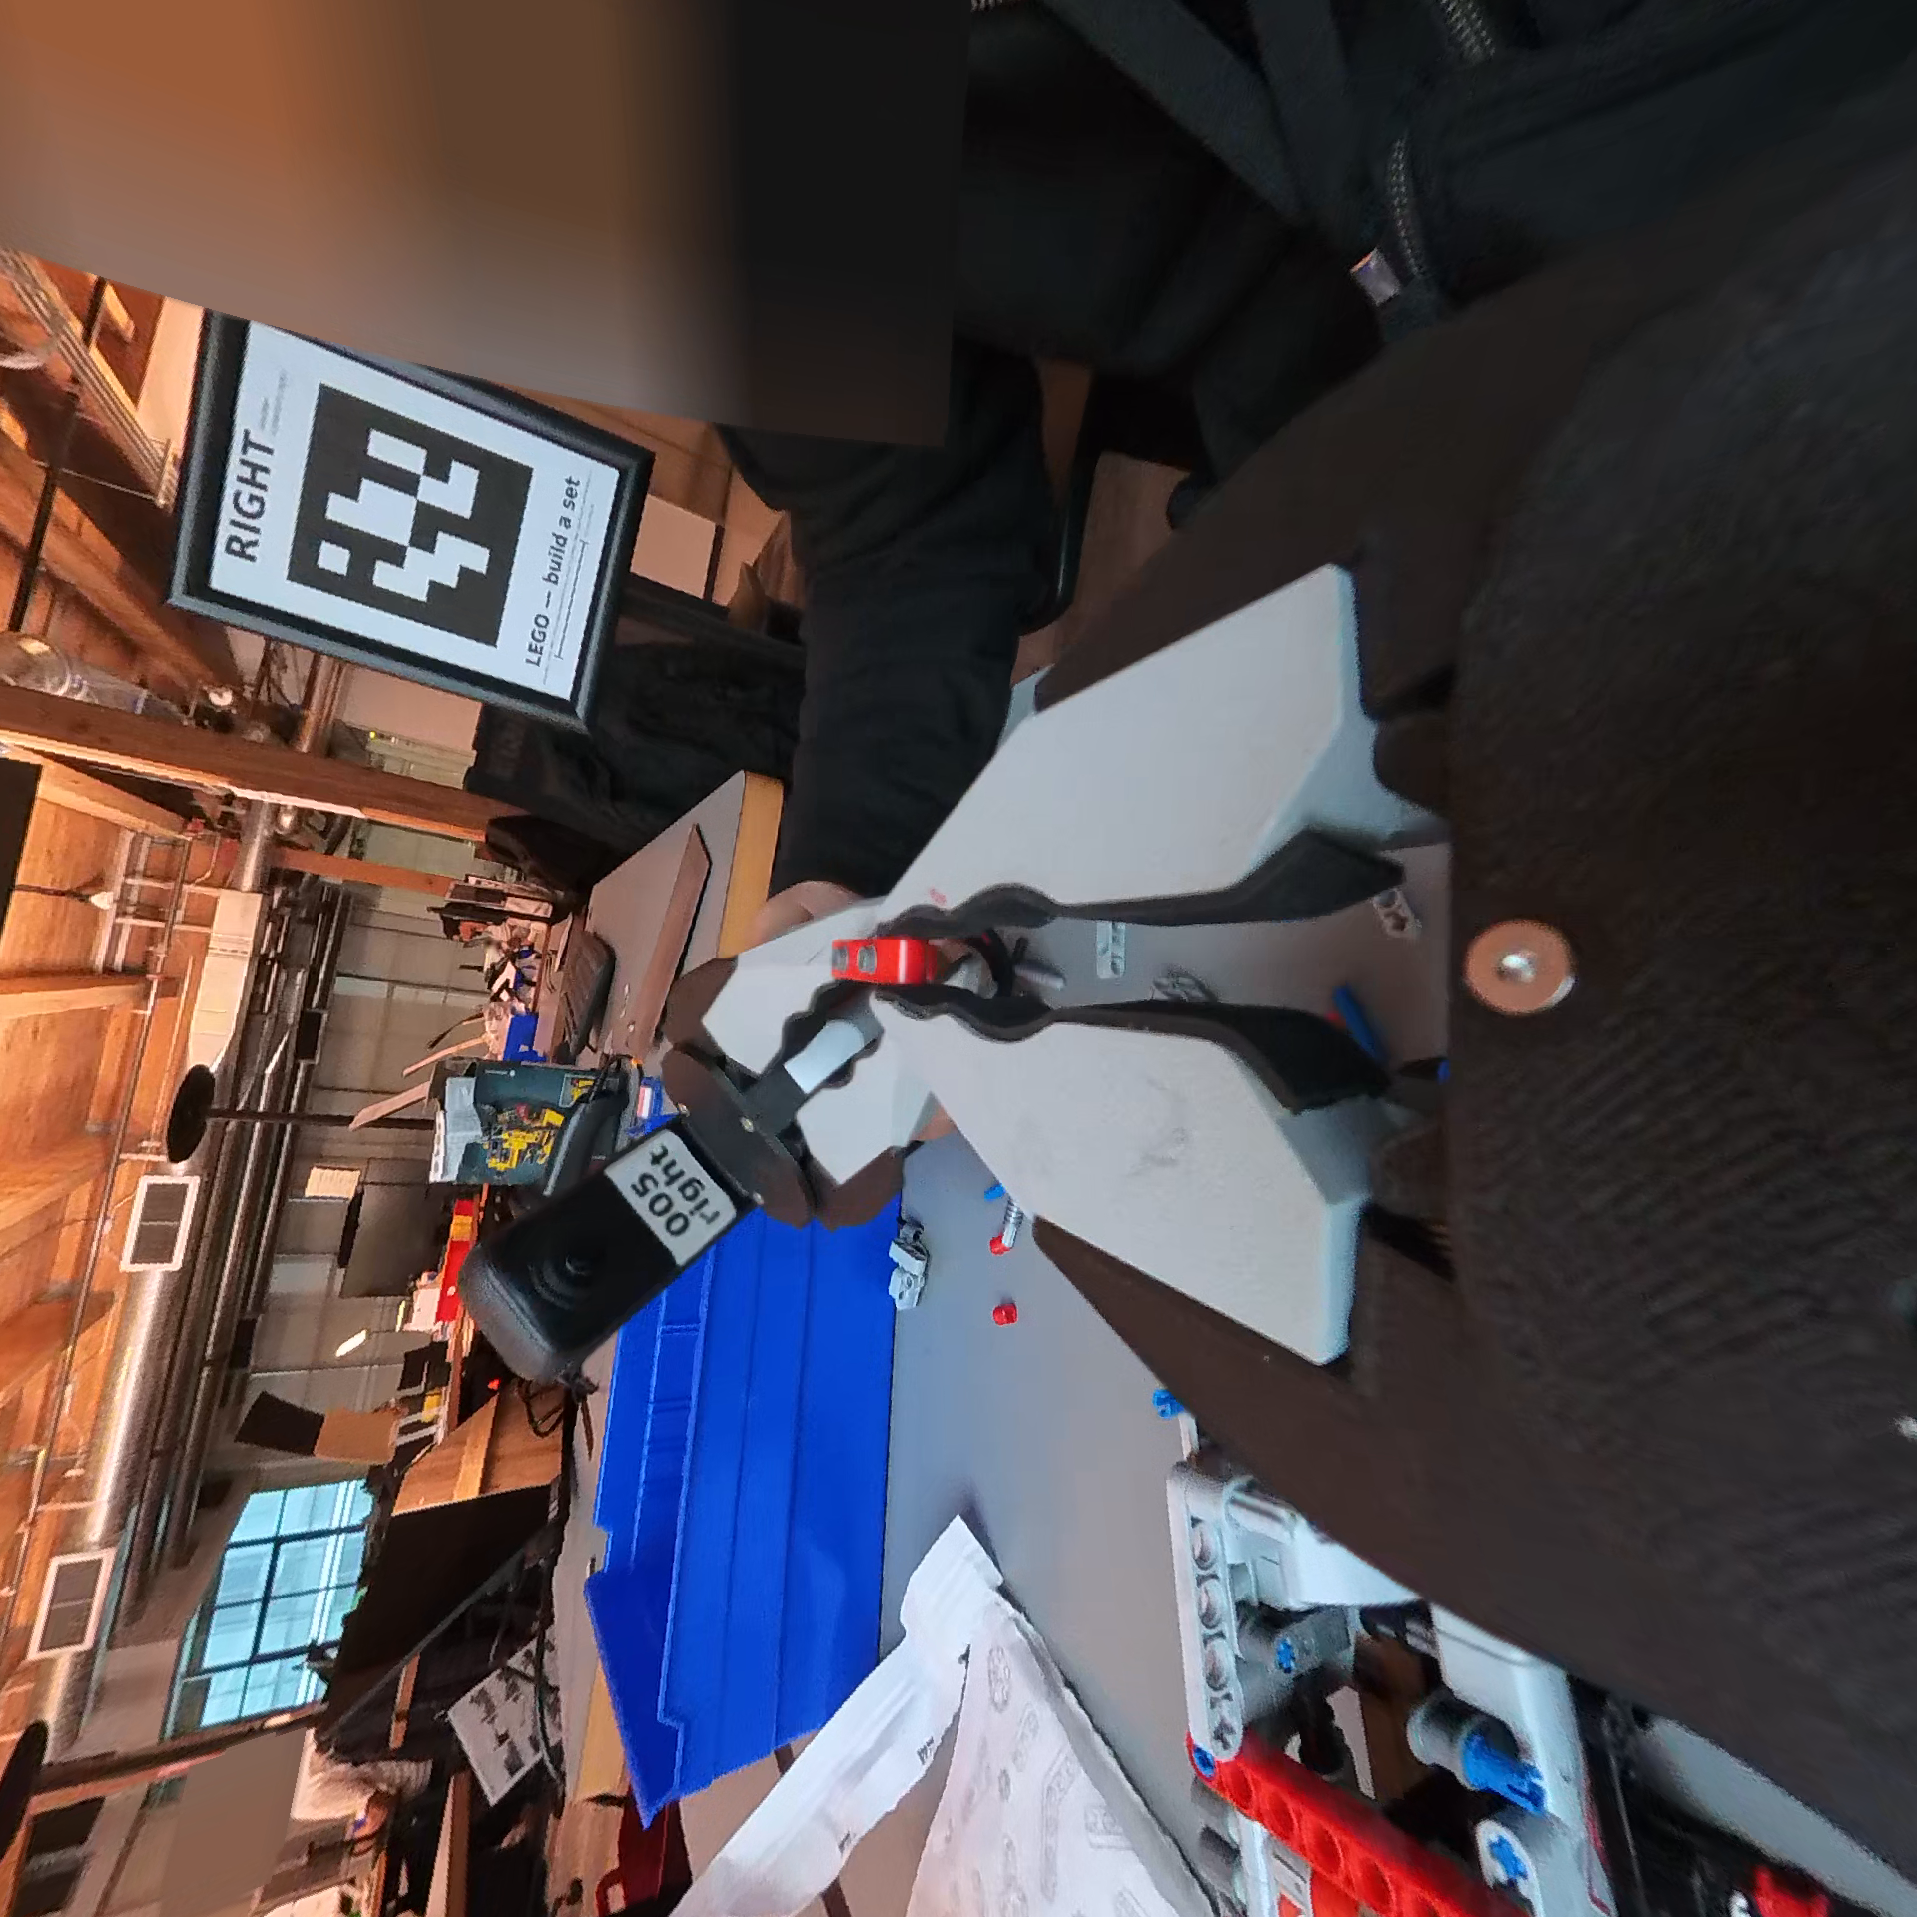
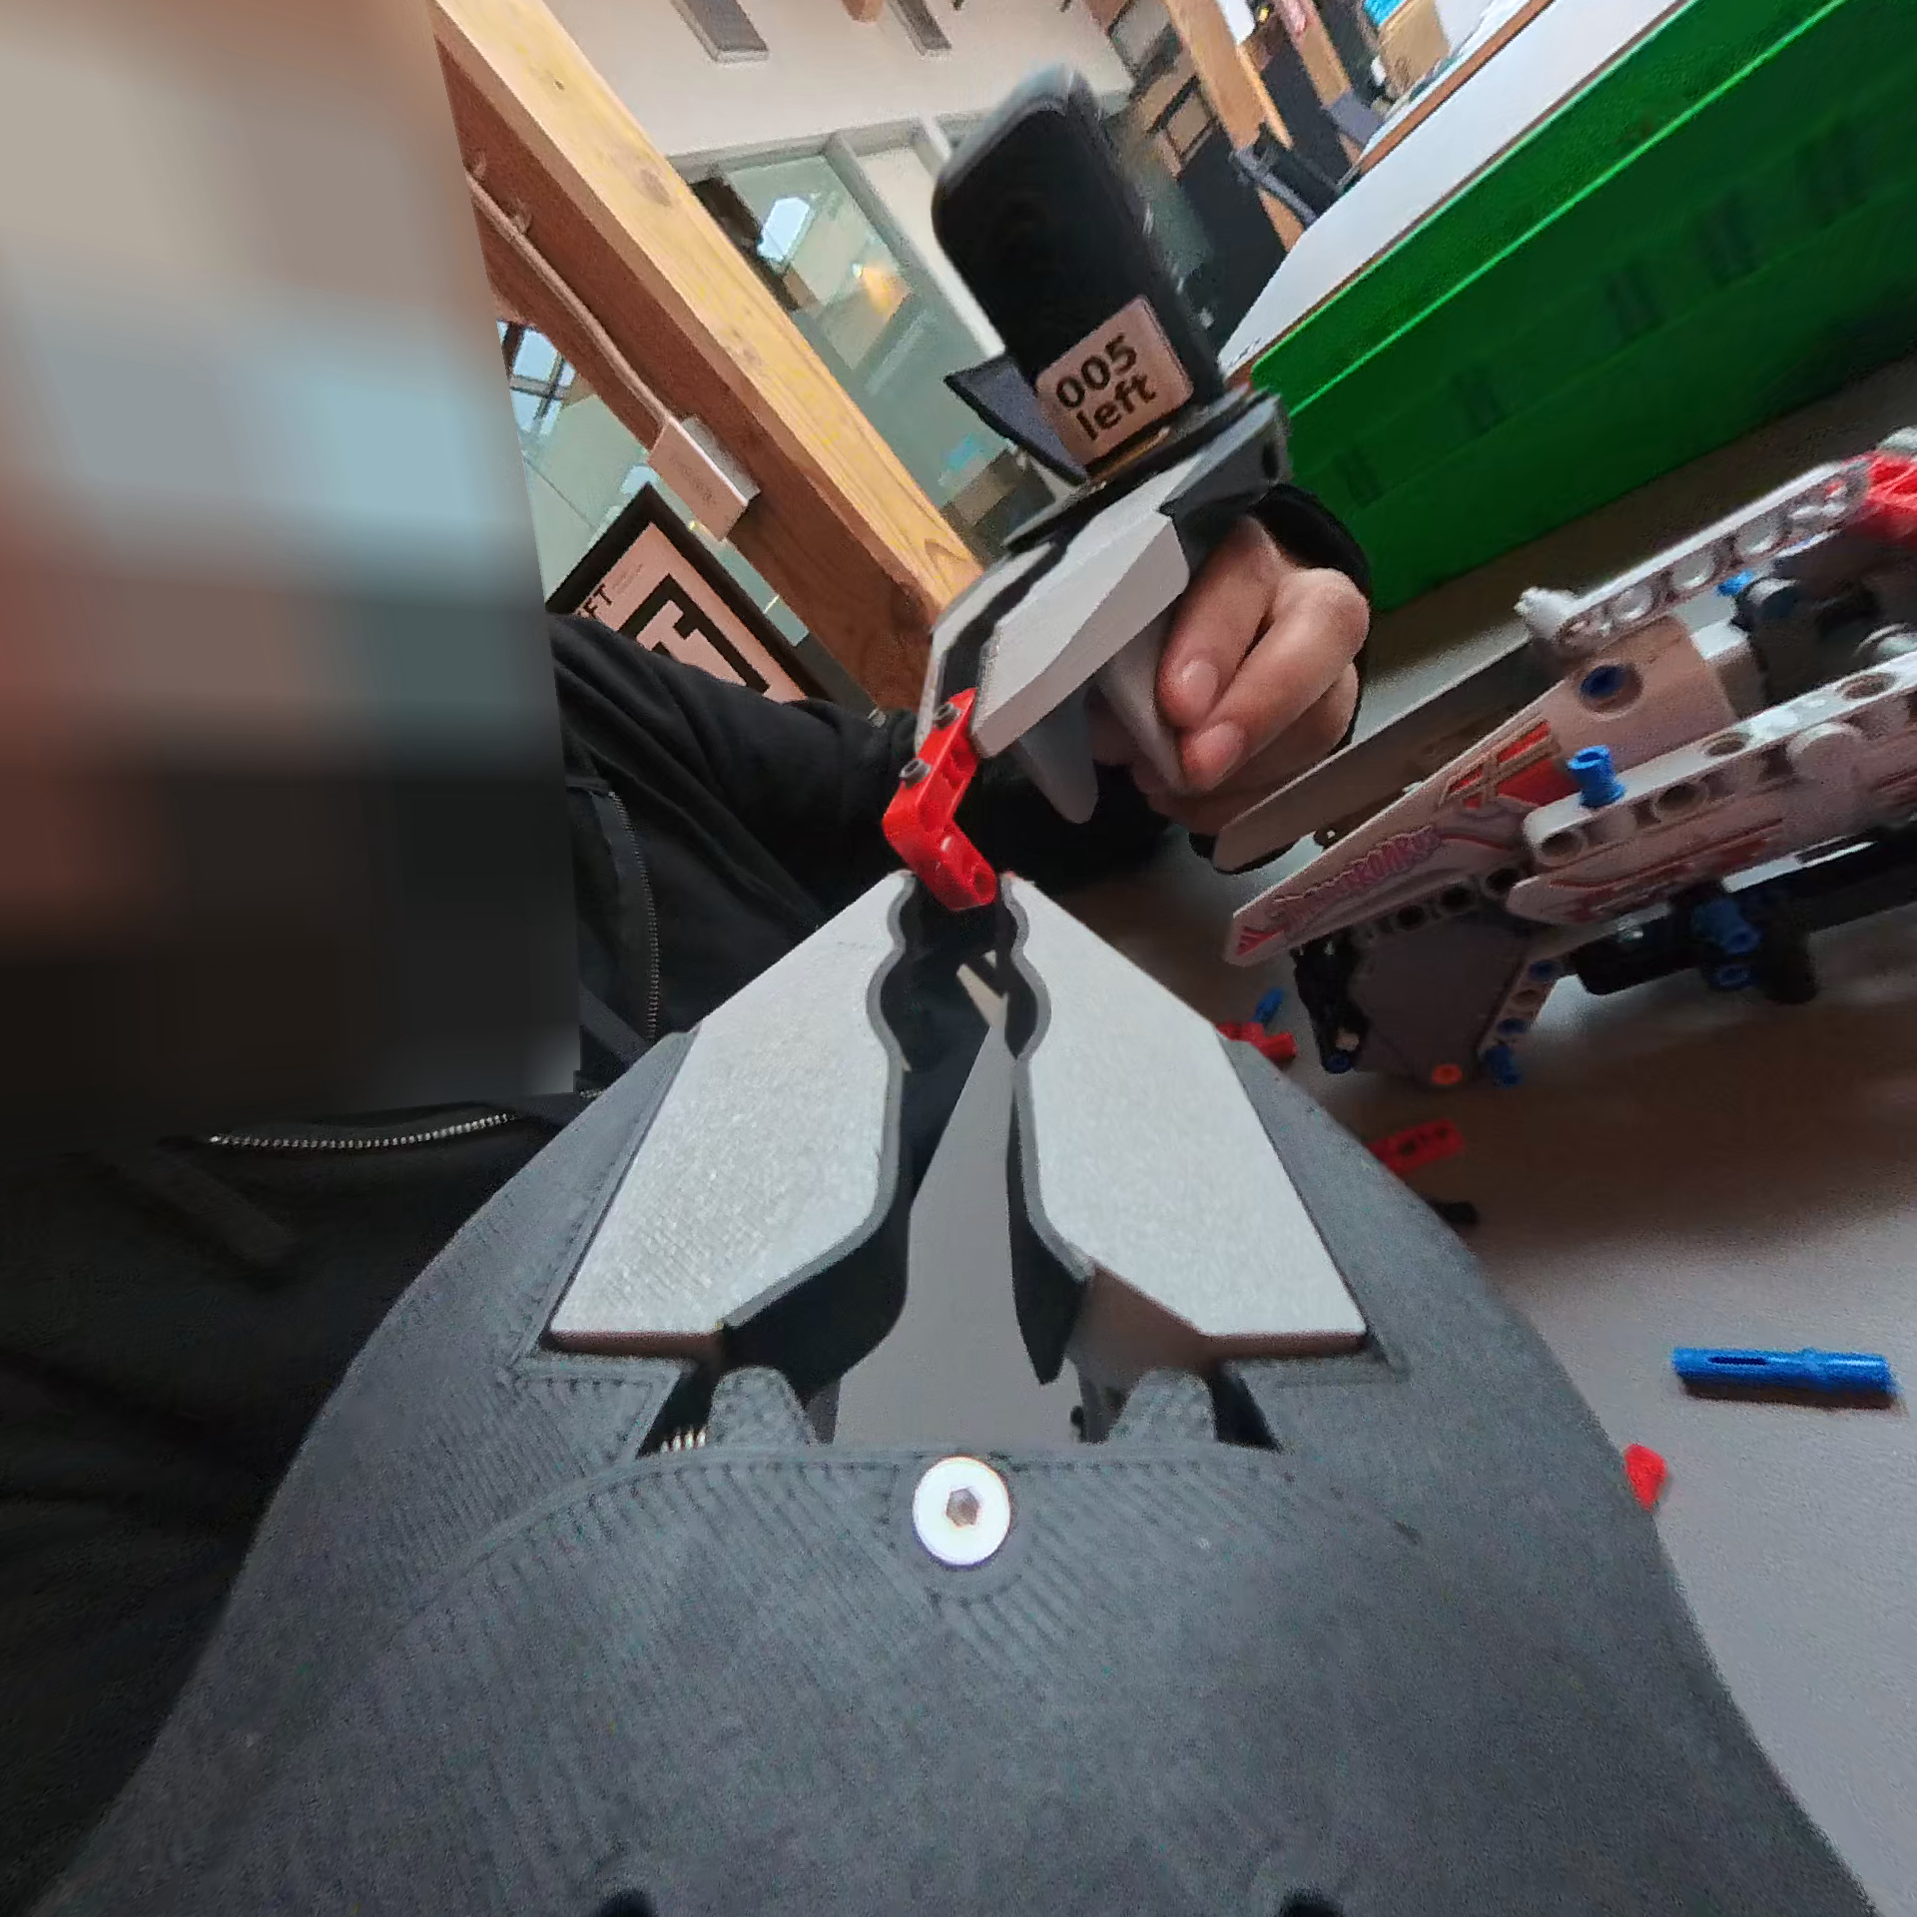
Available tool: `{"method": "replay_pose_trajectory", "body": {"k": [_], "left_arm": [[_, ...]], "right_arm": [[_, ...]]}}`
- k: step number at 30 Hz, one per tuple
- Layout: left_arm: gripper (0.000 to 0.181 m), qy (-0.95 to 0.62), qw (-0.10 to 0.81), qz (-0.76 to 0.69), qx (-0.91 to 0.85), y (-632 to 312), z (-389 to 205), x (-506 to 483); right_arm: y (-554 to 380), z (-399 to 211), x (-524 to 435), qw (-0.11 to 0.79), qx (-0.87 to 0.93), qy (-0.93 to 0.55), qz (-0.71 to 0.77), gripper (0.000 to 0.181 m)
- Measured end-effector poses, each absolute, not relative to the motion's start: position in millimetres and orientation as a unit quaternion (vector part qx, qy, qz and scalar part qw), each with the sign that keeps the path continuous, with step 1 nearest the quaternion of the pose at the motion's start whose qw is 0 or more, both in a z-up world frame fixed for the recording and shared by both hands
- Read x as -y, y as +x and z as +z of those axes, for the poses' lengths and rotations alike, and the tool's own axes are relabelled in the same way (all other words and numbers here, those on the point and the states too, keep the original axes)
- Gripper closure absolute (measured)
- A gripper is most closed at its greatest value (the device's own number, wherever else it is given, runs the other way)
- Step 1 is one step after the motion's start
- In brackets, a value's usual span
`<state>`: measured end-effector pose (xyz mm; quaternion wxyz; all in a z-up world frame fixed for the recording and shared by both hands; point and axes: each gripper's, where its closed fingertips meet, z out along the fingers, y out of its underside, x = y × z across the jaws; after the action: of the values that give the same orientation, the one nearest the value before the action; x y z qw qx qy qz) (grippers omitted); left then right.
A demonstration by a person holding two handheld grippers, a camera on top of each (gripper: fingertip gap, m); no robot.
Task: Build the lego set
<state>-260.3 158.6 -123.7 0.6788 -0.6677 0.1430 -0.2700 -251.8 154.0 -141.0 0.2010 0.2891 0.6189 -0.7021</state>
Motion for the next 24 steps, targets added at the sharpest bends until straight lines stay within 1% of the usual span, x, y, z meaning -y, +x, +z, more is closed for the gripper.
{"method": "replay_pose_trajectory", "body": {"k": [2, 5, 9, 12, 14, 16, 20, 24], "left_arm": [[0.175, -0.674, 0.679, -0.255, -0.138, -263.8, -125.9, -160.8], [0.175, -0.684, 0.665, -0.277, -0.113, -269.1, -131.0, -163.3], [0.174, -0.685, 0.665, -0.281, -0.095, -274.4, -130.9, -164.8], [0.174, -0.693, 0.658, -0.281, -0.090, -274.6, -134.5, -166.6], [0.174, -0.696, 0.656, -0.276, -0.091, -274.5, -136.1, -167.3], [0.175, -0.697, 0.658, -0.270, -0.093, -274.6, -136.1, -167.6], [0.174, -0.699, 0.656, -0.267, -0.099, -272.8, -137.3, -167.6], [0.175, -0.700, 0.657, -0.263, -0.102, -272.4, -136.9, -167.5]], "right_arm": [[-257.2, -138.4, -158.7, 0.174, -0.616, 0.296, -0.709, 0.170], [-264.9, -130.5, -165.1, 0.082, -0.630, 0.290, -0.715, 0.170], [-272.5, -133.1, -172.4, -0.032, -0.668, 0.289, -0.685, 0.170], [-274.1, -130.7, -173.1, -0.092, -0.683, 0.275, -0.671, 0.174], [-274.7, -131.4, -173.5, -0.118, -0.693, 0.271, -0.657, 0.176], [-274.0, -133.4, -173.4, -0.122, -0.701, 0.270, -0.649, 0.176], [-275.4, -139.1, -170.7, -0.131, -0.712, 0.270, -0.635, 0.170], [-274.8, -146.0, -165.0, -0.143, -0.730, 0.259, -0.616, 0.176]]}}
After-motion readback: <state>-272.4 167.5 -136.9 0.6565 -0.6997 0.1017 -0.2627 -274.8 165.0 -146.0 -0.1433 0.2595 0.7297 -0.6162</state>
